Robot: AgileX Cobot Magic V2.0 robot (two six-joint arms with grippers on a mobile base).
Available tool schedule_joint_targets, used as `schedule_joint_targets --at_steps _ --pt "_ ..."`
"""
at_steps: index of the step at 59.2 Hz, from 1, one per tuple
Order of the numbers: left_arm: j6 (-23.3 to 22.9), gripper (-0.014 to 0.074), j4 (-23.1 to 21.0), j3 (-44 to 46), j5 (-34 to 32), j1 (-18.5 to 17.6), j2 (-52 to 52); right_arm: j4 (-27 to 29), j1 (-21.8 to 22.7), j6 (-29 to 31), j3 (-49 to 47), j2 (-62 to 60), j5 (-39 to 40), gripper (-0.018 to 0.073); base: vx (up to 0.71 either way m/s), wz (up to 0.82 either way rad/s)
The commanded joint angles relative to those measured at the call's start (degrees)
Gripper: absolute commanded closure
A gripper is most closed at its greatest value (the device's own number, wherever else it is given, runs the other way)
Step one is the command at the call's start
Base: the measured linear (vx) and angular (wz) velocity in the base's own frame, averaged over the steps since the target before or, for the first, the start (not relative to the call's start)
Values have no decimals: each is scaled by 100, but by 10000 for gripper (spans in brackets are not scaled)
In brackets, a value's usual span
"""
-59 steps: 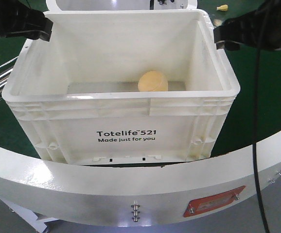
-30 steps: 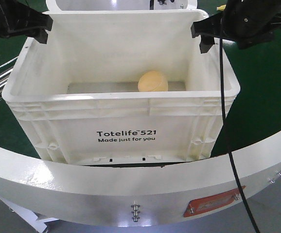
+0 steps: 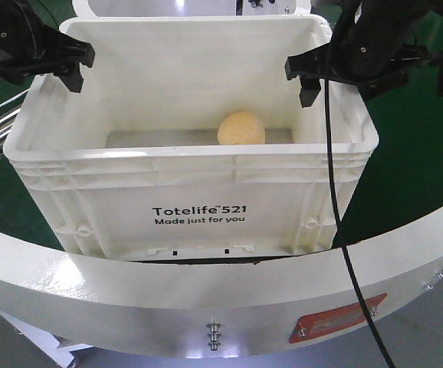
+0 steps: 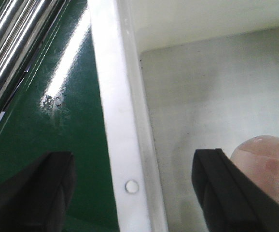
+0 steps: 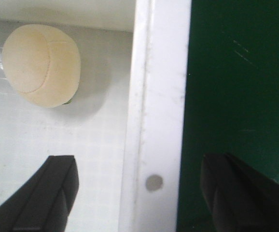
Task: Place moving items into box and shelve
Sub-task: 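Lower both grippers onto the tote's side walls and close them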
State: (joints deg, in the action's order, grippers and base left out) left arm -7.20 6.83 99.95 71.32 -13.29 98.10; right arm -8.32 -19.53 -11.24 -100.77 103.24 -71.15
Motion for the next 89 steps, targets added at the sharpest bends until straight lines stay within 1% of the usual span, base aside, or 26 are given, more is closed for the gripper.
schedule_joint_targets --at_steps 1,7,14,23,29,34,49,61,70,77,89 --pt "-72 2 -7 175 -11 -8 -220 -19 19 66 -193 -230 97 -5 0 0" --pt "-72 2 -157 175 -11 -8 -209 68 19 66 -193 -231 86 -5 0 0" --pt "-72 2 -101 175 -11 -8 -74 86 19 61 -193 -231 101 -5 0 0" --pt "-103 2 -195 175 -11 -8 24 99 19 47 -193 -231 1 -5 0 0" --pt "-97 2 -155 175 -11 40 95 68 19 47 -193 -231 -24 -5 0 0" --pt "-97 2 -264 175 -11 54 112 86 19 47 -193 -231 -41 -5 0 0" --pt "-97 2 -259 175 -11 54 112 86 19 47 -193 -231 -61 10 0 0" --pt "-97 2 -264 175 -11 143 101 86 19 47 -193 -231 -54 41 0 0" --pt "-91 2 -455 175 -11 277 75 80 19 47 -193 -231 -23 65 0 0" --pt "-47 2 -553 175 -11 278 90 47 19 47 -193 -231 23 83 0 0" --pt "62 2 -543 175 -11 278 84 -163 19 -9 -193 -231 112 119 0 0"
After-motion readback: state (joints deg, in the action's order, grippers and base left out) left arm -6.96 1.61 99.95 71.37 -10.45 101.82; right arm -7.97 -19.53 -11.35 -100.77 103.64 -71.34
